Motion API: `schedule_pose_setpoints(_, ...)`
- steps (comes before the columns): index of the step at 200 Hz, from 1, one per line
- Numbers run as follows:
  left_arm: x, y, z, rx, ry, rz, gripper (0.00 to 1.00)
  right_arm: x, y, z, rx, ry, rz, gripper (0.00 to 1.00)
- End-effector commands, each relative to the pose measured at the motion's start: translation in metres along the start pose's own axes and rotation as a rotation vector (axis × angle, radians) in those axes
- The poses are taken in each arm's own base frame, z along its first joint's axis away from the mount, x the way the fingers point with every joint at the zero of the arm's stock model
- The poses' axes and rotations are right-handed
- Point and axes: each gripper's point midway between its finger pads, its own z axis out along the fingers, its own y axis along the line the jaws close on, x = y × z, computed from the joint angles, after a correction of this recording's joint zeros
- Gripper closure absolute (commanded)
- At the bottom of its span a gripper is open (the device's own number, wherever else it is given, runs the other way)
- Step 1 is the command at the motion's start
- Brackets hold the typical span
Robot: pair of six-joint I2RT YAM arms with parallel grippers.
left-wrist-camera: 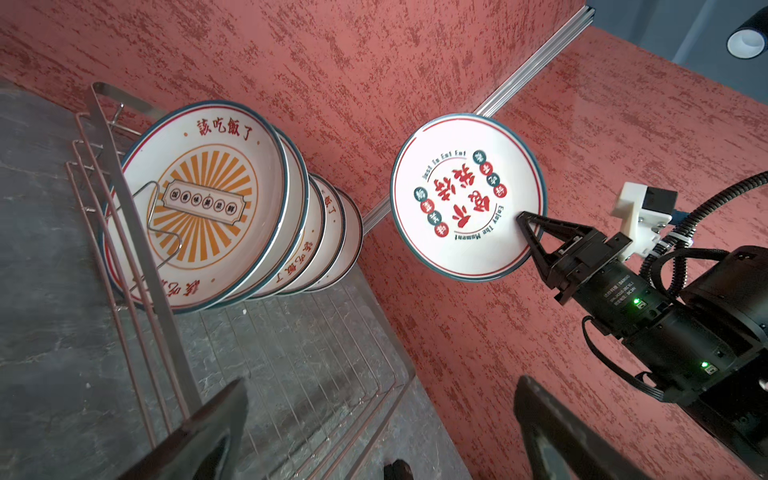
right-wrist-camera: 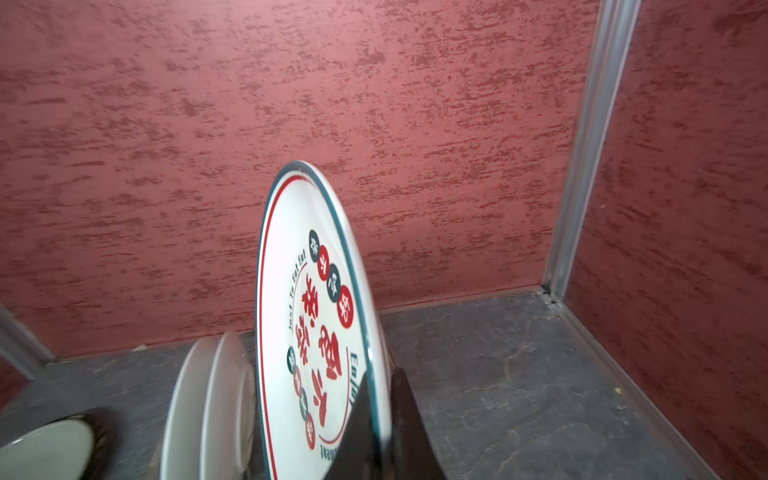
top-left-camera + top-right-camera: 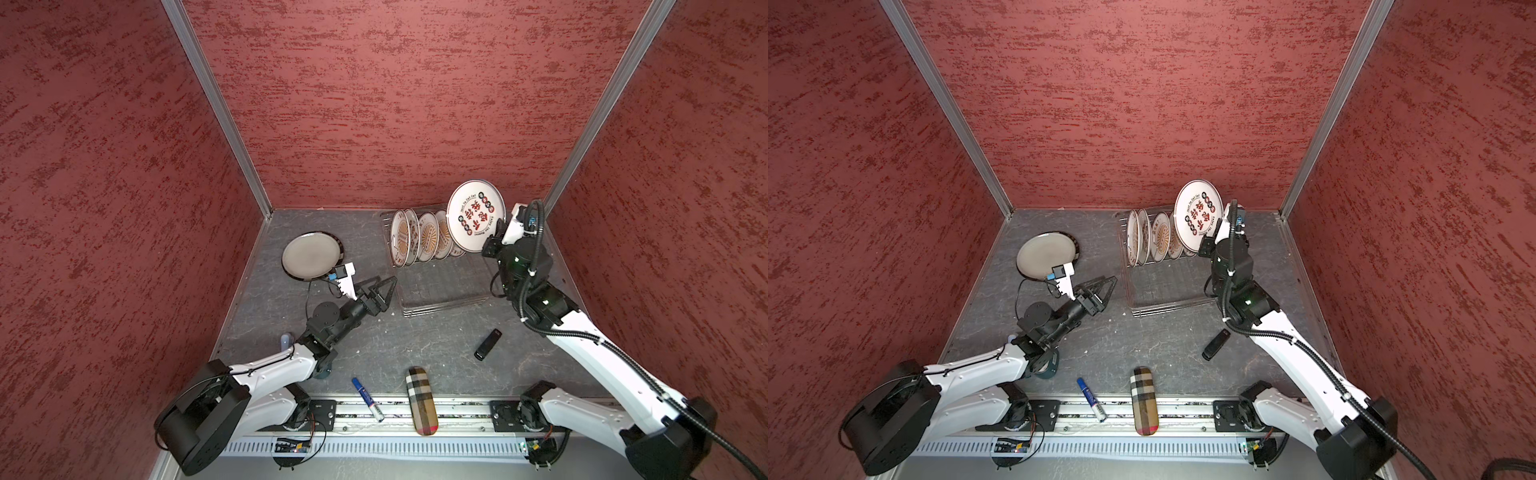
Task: Unload the plates from the dish rack
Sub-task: 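Lift the lettered plate out of the rack toward the left gripper with the right gripper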
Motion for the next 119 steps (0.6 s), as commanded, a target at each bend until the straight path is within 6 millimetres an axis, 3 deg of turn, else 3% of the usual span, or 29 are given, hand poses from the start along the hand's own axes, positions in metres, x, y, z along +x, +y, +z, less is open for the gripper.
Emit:
schedule_pose_setpoints(1, -0.007, -0.013, -0.005, 0.056, -0.010, 0.010, 0.01, -0.021, 0.031, -0.017, -0.226, -0.074, 0.139, 1.00)
schedule_pose_setpoints(56, -0.016, -0.020, -0.026, 0.060, -0.045, 0.046, 0.01, -0.016, 0.081, -0.062, -0.651, -0.050, 0.304, 1.00)
schedule_pose_setpoints(100, -0.008, -0.021, -0.040, 0.060, -0.015, 0.074, 0.01, 0.008, 0.104, -0.085, -0.883, 0.011, 0.463, 1.00)
schedule_pose_setpoints(119, -0.009, -0.026, -0.049, 0.071, -0.025, 0.068, 0.01, 0.022, 0.101, -0.085, -0.883, 0.016, 0.514, 1.00)
